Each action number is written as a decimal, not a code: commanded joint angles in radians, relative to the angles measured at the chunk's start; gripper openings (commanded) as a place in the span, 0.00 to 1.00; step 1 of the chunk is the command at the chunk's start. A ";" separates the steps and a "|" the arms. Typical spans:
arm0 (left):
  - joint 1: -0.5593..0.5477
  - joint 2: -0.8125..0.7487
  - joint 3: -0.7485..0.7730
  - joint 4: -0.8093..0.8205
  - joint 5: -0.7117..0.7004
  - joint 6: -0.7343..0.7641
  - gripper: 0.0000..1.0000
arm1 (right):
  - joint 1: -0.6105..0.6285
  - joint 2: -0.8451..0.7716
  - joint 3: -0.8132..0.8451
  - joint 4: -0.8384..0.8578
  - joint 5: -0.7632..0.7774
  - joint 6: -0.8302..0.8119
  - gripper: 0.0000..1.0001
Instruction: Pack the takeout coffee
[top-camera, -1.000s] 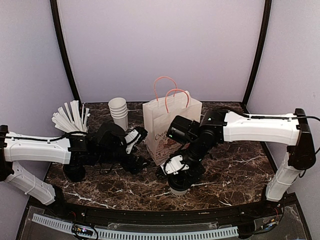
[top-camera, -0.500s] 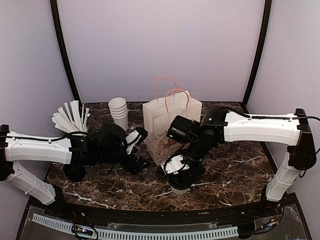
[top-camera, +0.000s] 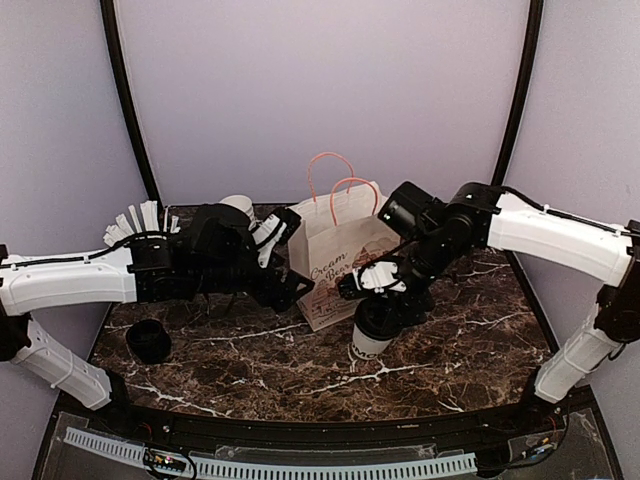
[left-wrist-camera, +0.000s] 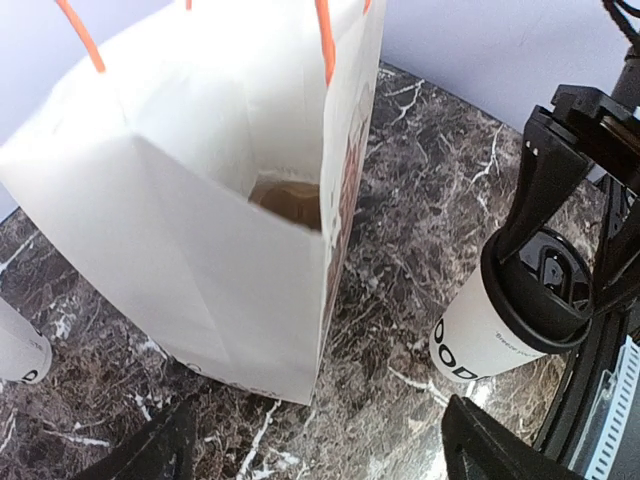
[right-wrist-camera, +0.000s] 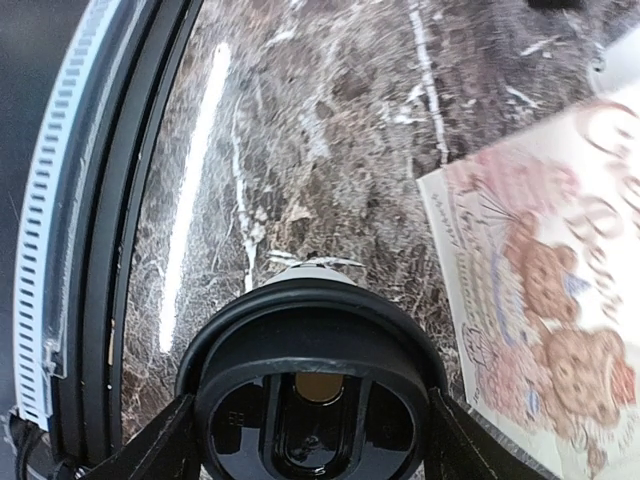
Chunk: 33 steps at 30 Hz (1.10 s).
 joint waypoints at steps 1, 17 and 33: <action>0.006 -0.048 0.054 -0.014 -0.022 0.024 0.89 | -0.101 -0.083 0.025 -0.020 -0.226 0.014 0.67; 0.007 -0.100 0.043 0.014 -0.092 0.032 0.89 | -0.127 -0.128 0.099 -0.094 -0.351 -0.046 0.67; 0.024 -0.202 0.047 -0.021 -0.219 0.096 0.90 | -0.087 0.085 0.565 -0.313 -0.715 -0.140 0.69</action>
